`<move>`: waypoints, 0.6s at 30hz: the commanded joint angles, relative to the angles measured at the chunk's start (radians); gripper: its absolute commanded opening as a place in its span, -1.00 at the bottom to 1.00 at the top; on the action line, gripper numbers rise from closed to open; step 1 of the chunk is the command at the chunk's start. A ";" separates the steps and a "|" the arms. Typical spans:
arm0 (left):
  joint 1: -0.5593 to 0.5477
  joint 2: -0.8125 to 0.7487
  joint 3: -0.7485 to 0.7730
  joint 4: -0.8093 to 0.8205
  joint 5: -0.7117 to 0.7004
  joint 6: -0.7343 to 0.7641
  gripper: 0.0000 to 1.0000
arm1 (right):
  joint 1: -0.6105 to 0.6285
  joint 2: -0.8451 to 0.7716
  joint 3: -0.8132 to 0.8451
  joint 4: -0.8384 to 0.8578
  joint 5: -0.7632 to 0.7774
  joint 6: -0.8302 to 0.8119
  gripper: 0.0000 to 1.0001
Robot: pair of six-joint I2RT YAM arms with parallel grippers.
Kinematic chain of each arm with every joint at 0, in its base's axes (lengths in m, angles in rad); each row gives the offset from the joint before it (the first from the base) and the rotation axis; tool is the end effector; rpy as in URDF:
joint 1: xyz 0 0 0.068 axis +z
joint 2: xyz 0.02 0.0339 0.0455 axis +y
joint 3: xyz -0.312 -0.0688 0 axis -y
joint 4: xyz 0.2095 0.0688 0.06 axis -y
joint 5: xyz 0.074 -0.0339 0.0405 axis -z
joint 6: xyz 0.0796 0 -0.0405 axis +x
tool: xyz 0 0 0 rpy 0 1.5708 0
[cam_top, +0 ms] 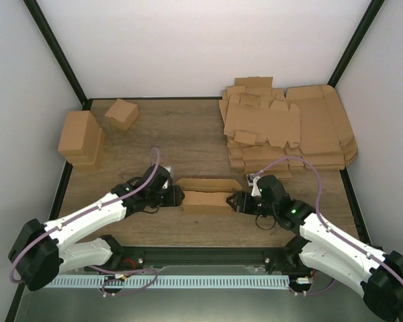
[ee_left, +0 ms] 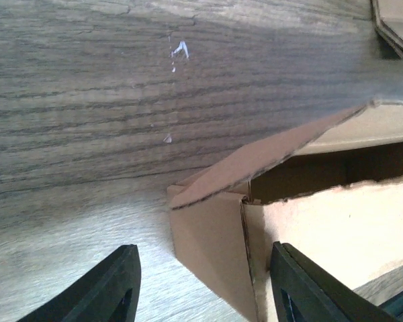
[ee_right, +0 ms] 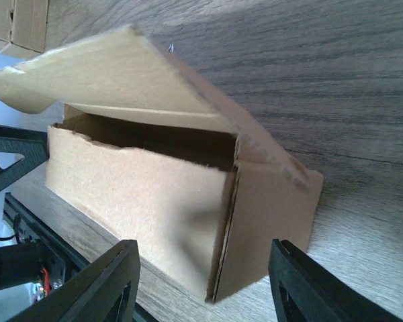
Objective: Fold the paper box
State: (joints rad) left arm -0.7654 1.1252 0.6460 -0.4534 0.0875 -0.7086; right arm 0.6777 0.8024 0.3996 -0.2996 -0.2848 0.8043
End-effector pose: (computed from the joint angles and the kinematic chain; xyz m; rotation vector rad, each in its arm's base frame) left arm 0.1325 -0.1369 0.2286 0.1134 2.6436 -0.6733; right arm 0.0905 0.1016 0.2137 -0.0077 2.4887 1.0400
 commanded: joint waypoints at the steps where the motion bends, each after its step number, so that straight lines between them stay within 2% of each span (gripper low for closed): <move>1: -0.003 -0.030 0.034 -0.093 -0.022 0.006 0.16 | 0.011 -0.022 0.075 -0.071 0.052 -0.048 0.16; 5: -0.003 -0.082 0.022 -0.102 0.015 -0.006 0.38 | 0.011 -0.069 0.066 -0.097 0.089 -0.045 0.21; 12: -0.003 -0.180 0.048 -0.159 0.033 0.002 0.57 | 0.011 -0.095 0.085 -0.116 0.117 -0.057 0.26; 18: -0.003 -0.227 0.085 -0.205 0.040 0.068 0.96 | 0.011 -0.068 0.113 -0.116 0.100 -0.082 0.28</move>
State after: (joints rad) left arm -0.7654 0.9253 0.6918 -0.6197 0.1127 -0.6914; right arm 0.6781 0.7319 0.4534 -0.4000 -0.1947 0.7517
